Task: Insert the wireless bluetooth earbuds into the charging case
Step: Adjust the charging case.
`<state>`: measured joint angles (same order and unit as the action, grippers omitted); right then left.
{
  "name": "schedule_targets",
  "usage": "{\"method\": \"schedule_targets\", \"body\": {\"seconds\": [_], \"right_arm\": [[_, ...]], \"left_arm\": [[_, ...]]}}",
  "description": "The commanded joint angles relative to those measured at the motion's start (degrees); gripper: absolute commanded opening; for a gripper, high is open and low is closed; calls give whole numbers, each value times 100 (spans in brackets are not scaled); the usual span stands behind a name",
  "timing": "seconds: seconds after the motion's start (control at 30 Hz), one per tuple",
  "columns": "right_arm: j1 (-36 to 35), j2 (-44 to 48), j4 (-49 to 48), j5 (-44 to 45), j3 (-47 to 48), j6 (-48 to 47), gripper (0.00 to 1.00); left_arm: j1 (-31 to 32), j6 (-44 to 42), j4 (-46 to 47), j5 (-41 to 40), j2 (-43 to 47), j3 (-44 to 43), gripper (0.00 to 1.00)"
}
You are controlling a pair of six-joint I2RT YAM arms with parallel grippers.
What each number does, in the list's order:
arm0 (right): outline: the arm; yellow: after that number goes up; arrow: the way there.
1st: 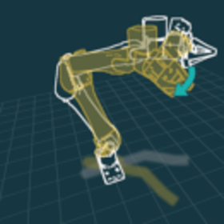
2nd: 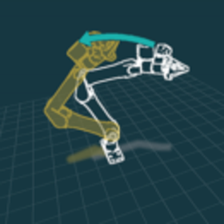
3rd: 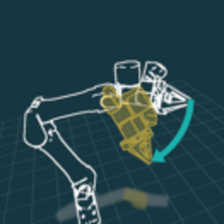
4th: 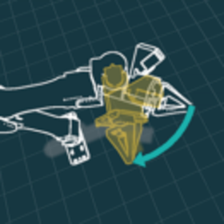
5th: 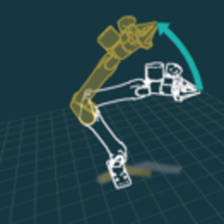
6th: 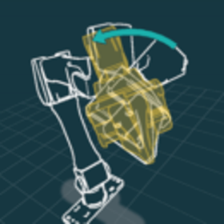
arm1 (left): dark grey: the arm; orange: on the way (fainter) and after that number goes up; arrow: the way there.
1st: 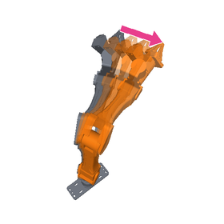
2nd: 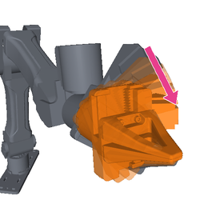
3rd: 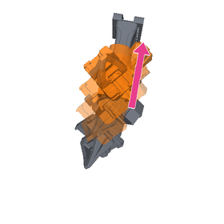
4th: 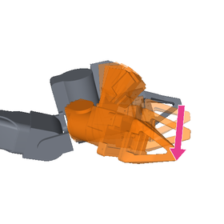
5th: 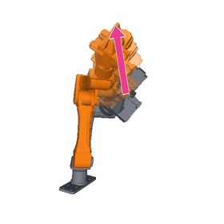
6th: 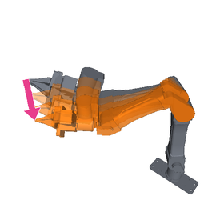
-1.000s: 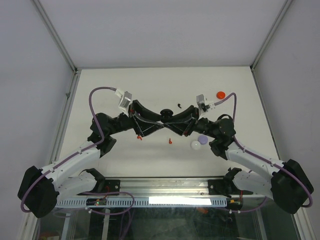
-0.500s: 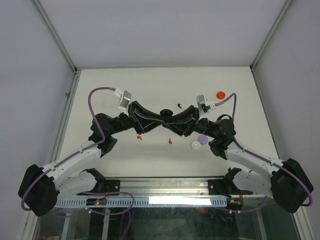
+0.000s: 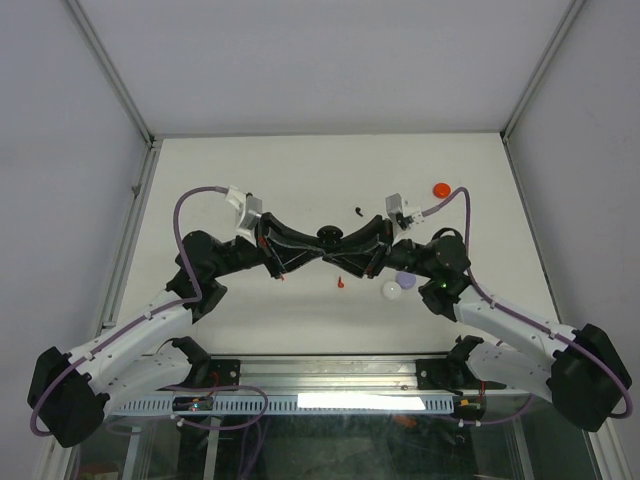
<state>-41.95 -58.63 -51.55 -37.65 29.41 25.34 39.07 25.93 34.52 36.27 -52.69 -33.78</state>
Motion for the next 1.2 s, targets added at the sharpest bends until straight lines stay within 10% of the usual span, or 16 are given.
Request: {"method": "schedule_targets", "body": {"seconds": [0.0,0.7,0.77,1.17], "right_arm": [[21,84,384,-119,294,-405,31],[218,433,1084,-159,469,-406,33],[218,366,908,-980,457,-564,45],[217,26,580,-1470,595,-415,10]], "left_arm": [[40,-389,44,11,146,-14,0],[35,-355,-148,644,116,-164,0],[38,-354,-171,677,73,-171,0],[36,-177,-31,684,-17,-88,6]]}}
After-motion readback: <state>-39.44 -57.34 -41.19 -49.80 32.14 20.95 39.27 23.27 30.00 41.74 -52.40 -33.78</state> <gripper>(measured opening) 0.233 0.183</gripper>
